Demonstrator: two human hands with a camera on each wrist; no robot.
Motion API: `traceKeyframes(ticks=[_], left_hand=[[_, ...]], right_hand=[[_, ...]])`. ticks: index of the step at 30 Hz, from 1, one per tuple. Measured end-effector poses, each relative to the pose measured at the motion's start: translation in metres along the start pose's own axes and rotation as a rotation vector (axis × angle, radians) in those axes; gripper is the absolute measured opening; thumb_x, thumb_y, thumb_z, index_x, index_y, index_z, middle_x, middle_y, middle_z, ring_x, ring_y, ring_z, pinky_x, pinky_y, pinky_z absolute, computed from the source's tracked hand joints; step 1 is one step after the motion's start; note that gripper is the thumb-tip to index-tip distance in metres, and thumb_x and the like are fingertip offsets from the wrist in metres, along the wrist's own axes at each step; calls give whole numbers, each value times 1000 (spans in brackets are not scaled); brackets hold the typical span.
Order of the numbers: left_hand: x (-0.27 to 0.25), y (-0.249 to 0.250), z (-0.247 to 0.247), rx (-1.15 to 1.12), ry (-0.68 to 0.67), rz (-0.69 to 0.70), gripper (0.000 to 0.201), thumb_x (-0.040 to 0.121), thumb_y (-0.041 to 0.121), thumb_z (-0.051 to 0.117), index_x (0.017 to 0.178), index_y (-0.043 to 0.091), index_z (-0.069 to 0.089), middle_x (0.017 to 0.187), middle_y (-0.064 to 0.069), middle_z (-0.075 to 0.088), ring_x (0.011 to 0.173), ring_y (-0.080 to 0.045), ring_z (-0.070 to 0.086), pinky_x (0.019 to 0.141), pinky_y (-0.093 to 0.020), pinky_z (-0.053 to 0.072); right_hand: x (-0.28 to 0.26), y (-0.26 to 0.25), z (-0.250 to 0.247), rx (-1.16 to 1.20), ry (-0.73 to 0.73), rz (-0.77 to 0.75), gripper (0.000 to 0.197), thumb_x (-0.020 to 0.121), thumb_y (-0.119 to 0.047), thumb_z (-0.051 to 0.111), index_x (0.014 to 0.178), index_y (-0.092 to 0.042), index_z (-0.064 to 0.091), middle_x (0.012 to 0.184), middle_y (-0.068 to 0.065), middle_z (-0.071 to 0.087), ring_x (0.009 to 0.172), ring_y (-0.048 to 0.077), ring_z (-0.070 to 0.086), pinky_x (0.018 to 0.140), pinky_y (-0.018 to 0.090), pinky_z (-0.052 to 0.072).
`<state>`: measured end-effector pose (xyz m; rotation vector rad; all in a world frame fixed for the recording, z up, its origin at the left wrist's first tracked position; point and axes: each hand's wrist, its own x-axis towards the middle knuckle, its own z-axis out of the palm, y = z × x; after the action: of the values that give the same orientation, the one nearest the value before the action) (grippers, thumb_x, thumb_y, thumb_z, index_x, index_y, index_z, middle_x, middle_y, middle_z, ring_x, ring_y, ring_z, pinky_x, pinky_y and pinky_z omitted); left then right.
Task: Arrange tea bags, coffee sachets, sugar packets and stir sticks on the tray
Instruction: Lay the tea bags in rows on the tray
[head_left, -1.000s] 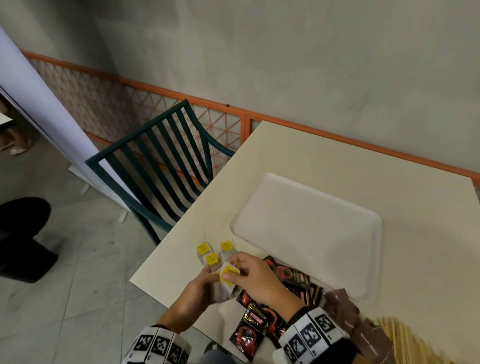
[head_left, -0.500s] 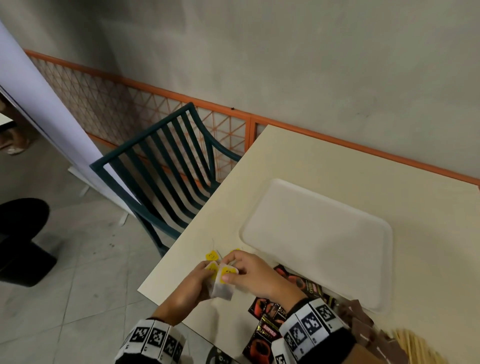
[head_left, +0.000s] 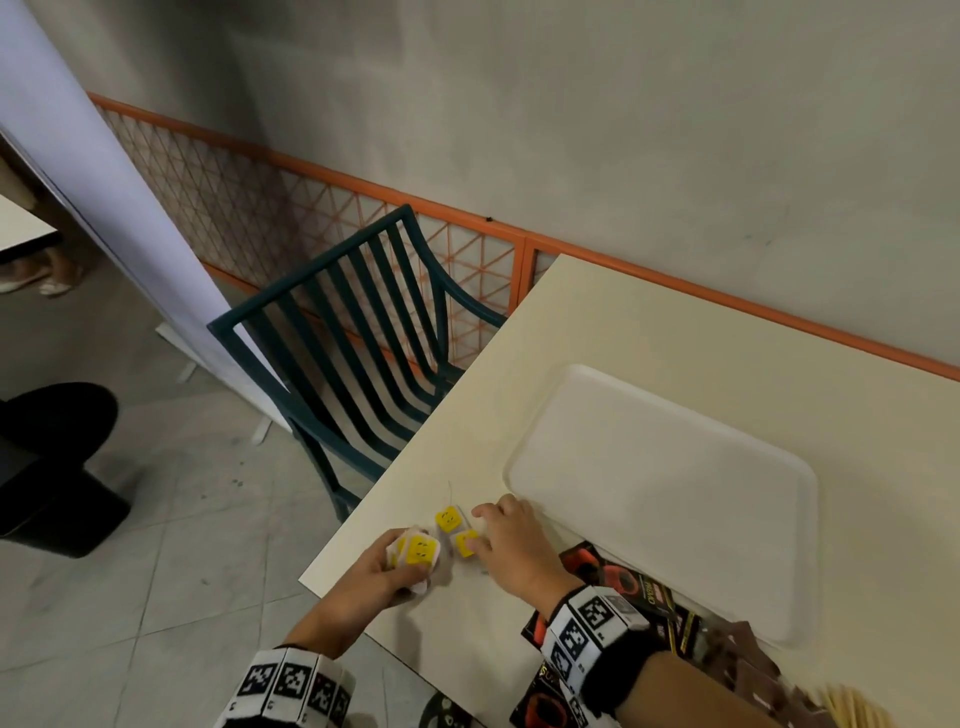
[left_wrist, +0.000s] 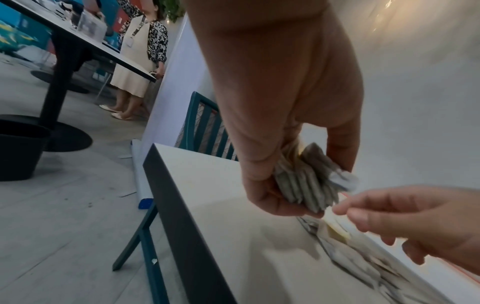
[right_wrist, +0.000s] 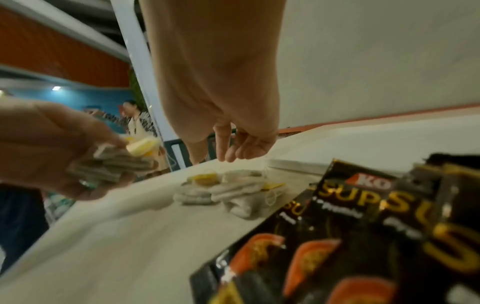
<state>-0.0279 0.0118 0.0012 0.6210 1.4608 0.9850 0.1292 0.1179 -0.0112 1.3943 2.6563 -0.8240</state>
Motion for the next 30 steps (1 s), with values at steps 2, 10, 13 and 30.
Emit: traceKeyframes(ticks=[2,10,13,30], left_hand=[[-1,0,-3,2,14,2,47,62,16,64,107,24,56,101,-8,61,87,-17,59,70,-20,53],[1,-2,-10,23,67,69,35,67,18,58,101,12,57,94,-7,63,70,-15,51,61,-22,41],[10,-6,-11,-13,130,75,14,81,10,57,93,12,53,92,-7,70,67,-18,49,61,-27,36],[17,-7,-2,-2,64,-3,20,88,18,61,100,3,54,84,-13,61,74,-22,59,69,-34,48]], right_hand=[[0,-1,5,-150,-28,-26,45,91,-39,50,127,-13,45,126,10,39,117,29,35,98,37,33],[-6,-1,9,-55,-4,-61,23,90,-27,50,109,-14,54,114,7,50,108,26,43,84,33,33],[-10,-3,-2,300,-14,-7,11,87,-18,55,95,-12,59,83,0,55,80,20,51,68,29,39],[-6,-30,-10,588,-159,-38,52,79,-15,71,124,-16,46,111,0,49,86,9,56,84,26,49]])
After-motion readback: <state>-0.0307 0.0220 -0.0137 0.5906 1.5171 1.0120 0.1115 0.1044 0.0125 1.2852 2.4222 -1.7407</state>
